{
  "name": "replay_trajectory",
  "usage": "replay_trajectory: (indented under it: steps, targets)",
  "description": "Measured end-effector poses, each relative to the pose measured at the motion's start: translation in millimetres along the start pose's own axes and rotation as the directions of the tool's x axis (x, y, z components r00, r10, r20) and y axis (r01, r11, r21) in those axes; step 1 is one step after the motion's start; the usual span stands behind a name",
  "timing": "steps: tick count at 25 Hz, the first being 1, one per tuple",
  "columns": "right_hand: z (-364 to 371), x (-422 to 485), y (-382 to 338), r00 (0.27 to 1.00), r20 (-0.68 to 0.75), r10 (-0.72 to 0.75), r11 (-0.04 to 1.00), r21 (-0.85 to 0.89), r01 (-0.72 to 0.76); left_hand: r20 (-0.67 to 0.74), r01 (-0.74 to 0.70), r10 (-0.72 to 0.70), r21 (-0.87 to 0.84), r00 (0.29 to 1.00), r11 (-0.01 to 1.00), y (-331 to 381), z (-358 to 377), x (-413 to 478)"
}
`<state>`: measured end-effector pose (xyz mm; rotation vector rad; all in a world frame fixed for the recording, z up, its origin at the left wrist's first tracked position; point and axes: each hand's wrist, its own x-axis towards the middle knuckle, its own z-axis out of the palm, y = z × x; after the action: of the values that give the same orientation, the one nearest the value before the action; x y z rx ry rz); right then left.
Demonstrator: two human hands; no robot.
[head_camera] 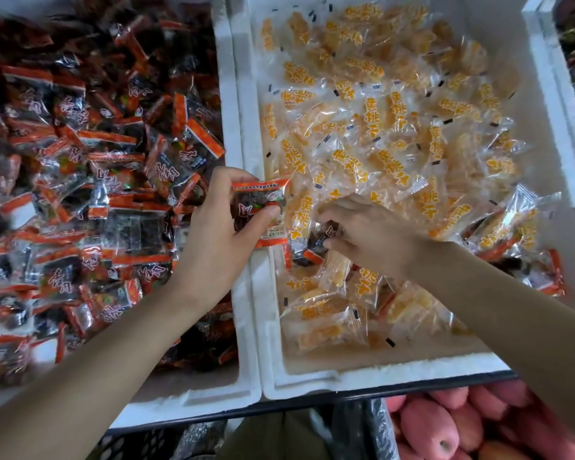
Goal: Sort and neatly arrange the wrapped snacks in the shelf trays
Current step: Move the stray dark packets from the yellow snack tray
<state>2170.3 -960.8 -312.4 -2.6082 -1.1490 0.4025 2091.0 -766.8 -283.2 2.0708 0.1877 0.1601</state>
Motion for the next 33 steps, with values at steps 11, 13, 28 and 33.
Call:
replay_trajectory:
  steps: [11,13,28,33]
  targets:
    - [1,5,-8,0.972,0.139,0.191,0.978,-0.114,-0.176,0.019,0.022,-0.021,-0.049,1.0,0.999,0,-1,-4]
    - [-2,-2,-6,0.981,-0.022,0.194,0.973,-0.126,-0.195,0.008,0.03,-0.029,-0.067,1.0,0.997,0,-3,-4]
    - [-58,62,-106,0.855,-0.464,0.231,0.901,0.433,-0.009,-0.283,0.095,-0.093,-0.01,0.954,0.995,-25,-98,-19]
    - [-40,110,-164,0.93,-0.333,0.154,0.879,0.476,0.025,-0.343,0.184,-0.169,0.01,0.924,0.983,-58,-134,-27]
